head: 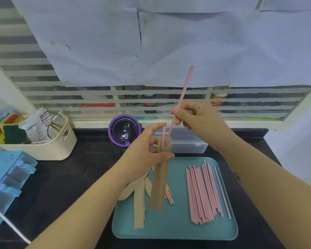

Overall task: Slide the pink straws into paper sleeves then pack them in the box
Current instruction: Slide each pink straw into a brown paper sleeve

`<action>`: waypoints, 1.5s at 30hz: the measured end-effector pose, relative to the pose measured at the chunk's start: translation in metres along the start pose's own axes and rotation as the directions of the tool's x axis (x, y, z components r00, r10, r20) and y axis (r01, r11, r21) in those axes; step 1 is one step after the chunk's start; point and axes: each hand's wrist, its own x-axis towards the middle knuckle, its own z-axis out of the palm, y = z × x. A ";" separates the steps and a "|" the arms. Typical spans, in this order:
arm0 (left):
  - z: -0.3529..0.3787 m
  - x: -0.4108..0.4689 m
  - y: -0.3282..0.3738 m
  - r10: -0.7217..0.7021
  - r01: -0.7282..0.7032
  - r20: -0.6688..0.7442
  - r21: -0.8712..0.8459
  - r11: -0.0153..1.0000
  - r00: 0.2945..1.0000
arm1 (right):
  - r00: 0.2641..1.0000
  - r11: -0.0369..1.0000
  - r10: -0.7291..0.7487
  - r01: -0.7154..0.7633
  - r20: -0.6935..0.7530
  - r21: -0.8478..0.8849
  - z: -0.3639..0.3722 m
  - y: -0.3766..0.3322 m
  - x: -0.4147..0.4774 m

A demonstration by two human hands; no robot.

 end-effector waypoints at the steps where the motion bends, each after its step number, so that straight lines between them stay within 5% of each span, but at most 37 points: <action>1: 0.000 0.000 0.000 0.004 -0.004 0.000 -0.002 1.000 1.000 | 1.000 1.000 0.004 -0.004 0.003 -0.012 0.000 0.001 0.000; 13: 0.007 -0.003 0.002 0.027 -0.025 0.025 -0.058 0.998 0.999 | 0.980 0.986 0.072 -0.042 0.186 -0.160 -0.007 0.005 0.004; 20: 0.009 -0.005 0.006 0.018 -0.017 0.061 -0.018 1.000 0.998 | 0.998 1.000 -0.021 0.022 -0.061 0.014 -0.022 -0.005 0.026; 45: 0.000 0.002 -0.001 0.004 0.000 0.015 -0.222 0.975 1.000 | 0.960 0.977 -0.140 0.173 0.242 -0.121 0.017 0.032 -0.018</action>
